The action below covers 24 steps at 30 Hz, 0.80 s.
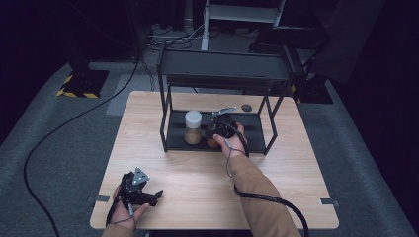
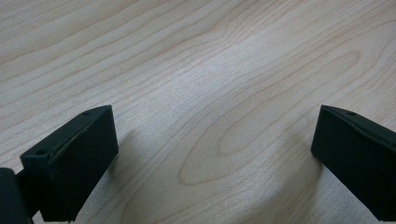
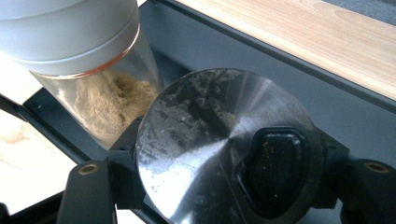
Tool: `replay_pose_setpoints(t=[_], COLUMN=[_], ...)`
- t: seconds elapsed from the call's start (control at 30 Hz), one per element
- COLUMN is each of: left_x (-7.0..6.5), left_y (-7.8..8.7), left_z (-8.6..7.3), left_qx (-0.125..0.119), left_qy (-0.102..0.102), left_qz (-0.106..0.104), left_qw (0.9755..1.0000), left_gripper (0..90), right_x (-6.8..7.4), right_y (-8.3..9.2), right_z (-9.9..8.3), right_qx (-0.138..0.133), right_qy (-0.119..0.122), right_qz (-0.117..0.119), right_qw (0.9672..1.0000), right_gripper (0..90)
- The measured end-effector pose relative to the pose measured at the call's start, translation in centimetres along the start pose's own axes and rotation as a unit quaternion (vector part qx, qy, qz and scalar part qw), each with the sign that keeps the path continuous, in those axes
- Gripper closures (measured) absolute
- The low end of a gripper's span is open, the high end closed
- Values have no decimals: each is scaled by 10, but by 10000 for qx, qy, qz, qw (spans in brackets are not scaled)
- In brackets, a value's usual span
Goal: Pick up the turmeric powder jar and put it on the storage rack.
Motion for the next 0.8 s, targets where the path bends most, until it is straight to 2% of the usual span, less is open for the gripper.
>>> replay_pose_setpoints(t=[0.1,0.27,0.47,0.53,0.57,0.8], left_x=[0,0,0,0,0,0], left_y=[0,0,0,0,0,0], left_z=[0,0,0,0,0,0], left_qx=[-1,-1,5,2,5,7], left_qy=[0,4,1,-1,-2,-2], left_qz=[-2,0,-1,-1,-3,0], left_qw=[10000,10000,10000,10000,10000,10000], left_gripper=[4,4,4,4,4,4], right_x=[0,0,3,3,4,8], right_y=[0,5,27,30,38,62], right_z=[-1,3,8,8,9,5], right_qx=[-1,-47,-259,-269,-306,-411], right_qy=[-25,-103,-72,-61,-36,32], right_qz=[-16,9,75,81,121,192], right_qw=[10000,9999,9996,9996,9995,9990], right_gripper=[313,173,124,120,118,96])
Point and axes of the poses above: each handheld gripper's, and its own axes: y roughly backward along the jaws, z roughly out of its top, x roughly to its left, the point moved 5 cm from there along -y, roughly forward along the jaws, and after that the axes turned 12 degrees about -y, right-handed, at the moved point
